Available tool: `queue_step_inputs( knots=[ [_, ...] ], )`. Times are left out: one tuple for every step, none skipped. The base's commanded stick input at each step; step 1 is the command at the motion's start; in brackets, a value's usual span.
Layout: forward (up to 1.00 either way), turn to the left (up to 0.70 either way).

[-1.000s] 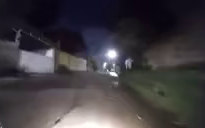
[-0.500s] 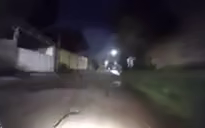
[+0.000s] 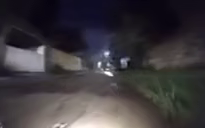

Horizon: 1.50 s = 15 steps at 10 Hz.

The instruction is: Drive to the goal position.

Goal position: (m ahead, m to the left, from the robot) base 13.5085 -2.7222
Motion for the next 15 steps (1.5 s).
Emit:
queue_step_inputs(
  knots=[
    [0.7, 0.0],
    [0.7, 0.0],
    [0.7, 0.0],
    [0.7, 0.0],
    [0.7, 0.0],
    [0.7, 0.0],
    [0.7, 0.0],
    [0.7, 0.0],
    [0.7, 0.0],
    [0.7, 0.0],
    [0.7, -0.02],
    [0.7, -0.16],
    [0.7, -0.3],
    [0.7, -0.35],
    [0.7, -0.35]
  ],
)
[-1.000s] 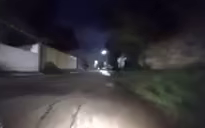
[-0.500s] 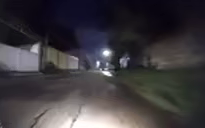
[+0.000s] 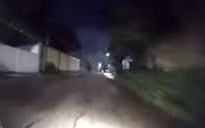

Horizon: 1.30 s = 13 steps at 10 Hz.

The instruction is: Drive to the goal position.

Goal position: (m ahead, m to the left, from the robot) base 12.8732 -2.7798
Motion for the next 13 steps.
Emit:
queue_step_inputs(
  knots=[
    [0.7, -0.35],
    [0.7, -0.35],
    [0.7, -0.14],
    [0.7, 0.0],
    [0.7, 0.0],
    [0.7, 0.0],
    [0.7, 0.0],
    [0.7, 0.0],
    [0.7, 0.0],
    [0.7, 0.0],
    [0.7, 0.0],
    [0.7, 0.0],
    [0.7, 0.0]
  ],
)
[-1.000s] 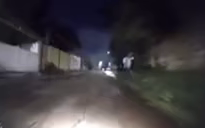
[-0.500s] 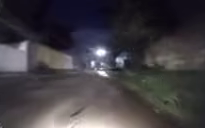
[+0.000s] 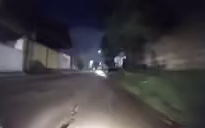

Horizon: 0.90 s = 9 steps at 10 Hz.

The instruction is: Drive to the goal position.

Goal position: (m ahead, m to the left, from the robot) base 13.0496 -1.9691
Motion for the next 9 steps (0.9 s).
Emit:
queue_step_inputs(
  knots=[
    [0.7, 0.0],
    [0.7, 0.0],
    [0.7, 0.0],
    [0.7, 0.0],
    [0.7, 0.0],
    [0.7, 0.0],
    [0.7, 0.0],
    [0.7, 0.0],
    [0.7, 0.0]
  ],
)
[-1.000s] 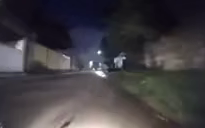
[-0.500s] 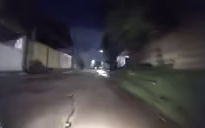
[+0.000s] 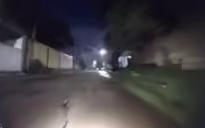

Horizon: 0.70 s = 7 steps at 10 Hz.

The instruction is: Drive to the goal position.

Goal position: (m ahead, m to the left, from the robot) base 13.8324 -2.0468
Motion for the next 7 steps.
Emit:
queue_step_inputs(
  knots=[
    [0.7, 0.0],
    [0.7, 0.0],
    [0.7, 0.0],
    [0.7, 0.0],
    [0.7, 0.0],
    [0.7, -0.11],
    [0.7, -0.35]
  ],
)
